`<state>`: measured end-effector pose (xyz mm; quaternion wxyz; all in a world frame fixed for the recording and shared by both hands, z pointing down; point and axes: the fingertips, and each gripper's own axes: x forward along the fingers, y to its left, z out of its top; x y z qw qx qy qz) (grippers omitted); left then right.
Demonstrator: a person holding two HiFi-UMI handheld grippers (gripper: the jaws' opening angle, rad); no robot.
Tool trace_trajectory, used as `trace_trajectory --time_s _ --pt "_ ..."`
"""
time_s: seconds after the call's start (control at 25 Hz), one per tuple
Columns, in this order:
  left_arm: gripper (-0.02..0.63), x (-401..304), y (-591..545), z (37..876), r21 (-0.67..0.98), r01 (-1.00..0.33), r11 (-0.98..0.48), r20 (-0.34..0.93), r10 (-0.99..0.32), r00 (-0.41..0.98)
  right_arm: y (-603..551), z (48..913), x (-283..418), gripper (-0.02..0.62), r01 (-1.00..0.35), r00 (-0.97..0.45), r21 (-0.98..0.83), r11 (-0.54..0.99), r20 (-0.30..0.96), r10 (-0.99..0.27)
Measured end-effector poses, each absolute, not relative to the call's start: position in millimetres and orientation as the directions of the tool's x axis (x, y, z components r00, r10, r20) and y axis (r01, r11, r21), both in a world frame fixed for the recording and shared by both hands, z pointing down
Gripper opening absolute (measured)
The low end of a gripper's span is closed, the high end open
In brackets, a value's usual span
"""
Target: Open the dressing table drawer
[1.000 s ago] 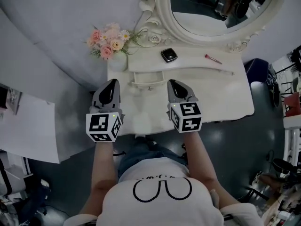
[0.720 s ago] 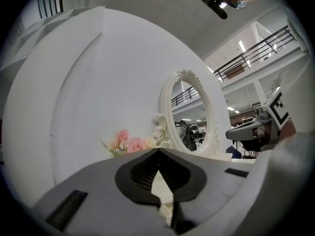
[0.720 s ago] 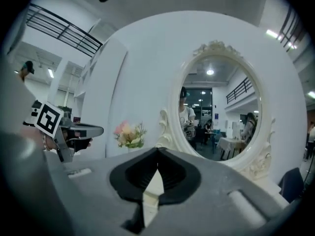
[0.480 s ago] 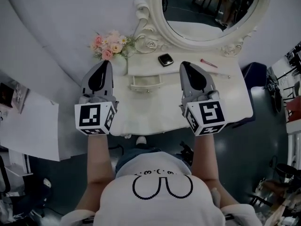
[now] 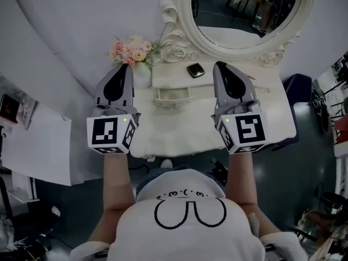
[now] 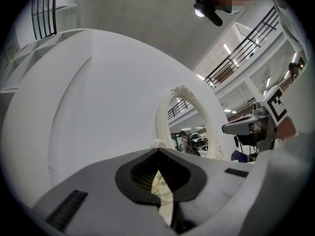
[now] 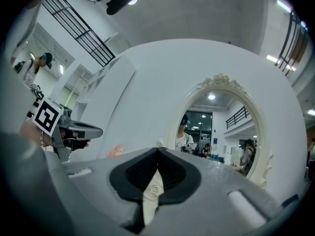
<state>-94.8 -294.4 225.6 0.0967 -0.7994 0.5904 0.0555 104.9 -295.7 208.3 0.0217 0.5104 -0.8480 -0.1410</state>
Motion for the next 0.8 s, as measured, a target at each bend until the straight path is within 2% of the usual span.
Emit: trace_trajectory --time_s 0.8 --pt "-0.002 -84 -301 232 -0.083 -0.943 -0.321 -0.189 -0.924 0.331 -299 215 110 0.0 -0.856 -0.463 0.294 0.426 -0.068 -0.884"
